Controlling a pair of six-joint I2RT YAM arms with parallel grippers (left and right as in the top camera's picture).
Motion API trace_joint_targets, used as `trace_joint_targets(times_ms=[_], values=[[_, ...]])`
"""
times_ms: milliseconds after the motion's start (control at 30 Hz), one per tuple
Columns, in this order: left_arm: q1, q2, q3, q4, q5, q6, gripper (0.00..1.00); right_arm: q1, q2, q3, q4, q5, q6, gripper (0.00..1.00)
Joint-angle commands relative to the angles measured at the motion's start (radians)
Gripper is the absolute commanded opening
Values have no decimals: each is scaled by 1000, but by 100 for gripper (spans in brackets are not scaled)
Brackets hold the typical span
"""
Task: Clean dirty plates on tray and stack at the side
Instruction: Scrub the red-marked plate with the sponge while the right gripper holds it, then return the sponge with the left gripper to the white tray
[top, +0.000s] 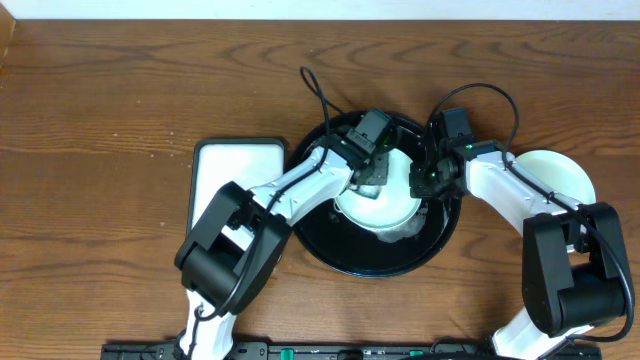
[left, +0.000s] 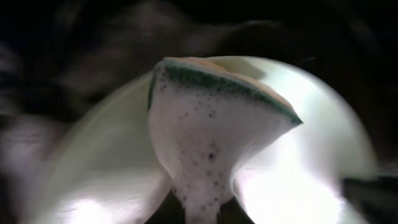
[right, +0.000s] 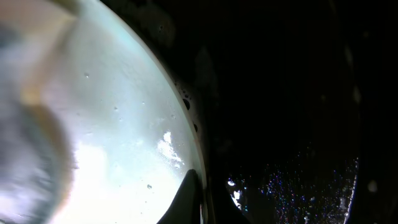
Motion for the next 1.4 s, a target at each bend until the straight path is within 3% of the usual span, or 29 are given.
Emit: trace_joint_targets(times_ms=[0,167,367,433,567,800,1100,1367], values=[[-5,57,-14,16,278,-183,8,4,31,-4,-6,39,1,1],[-5,58,-14,-15,443,-209,7,4,31,-4,-6,39,1,1],[18,58,-14,-147,436,-175,7,4,31,-4,-5,38,1,1],[42,58,-14,-185,358,-129,7,4,31,-4,-5,38,1,1],[91,55,-10,-264,43,-40,8,4,31,-4,-6,38,1,1],[99,54,60,-286,-286,113,7,5,31,-4,-6,35,1,1],[37,16,157,-367,-507,156,8,5,31,-4,-14,35,0,1],[46,-149,200,-447,-511,154,8,5,31,-4,-15,35,1,1]])
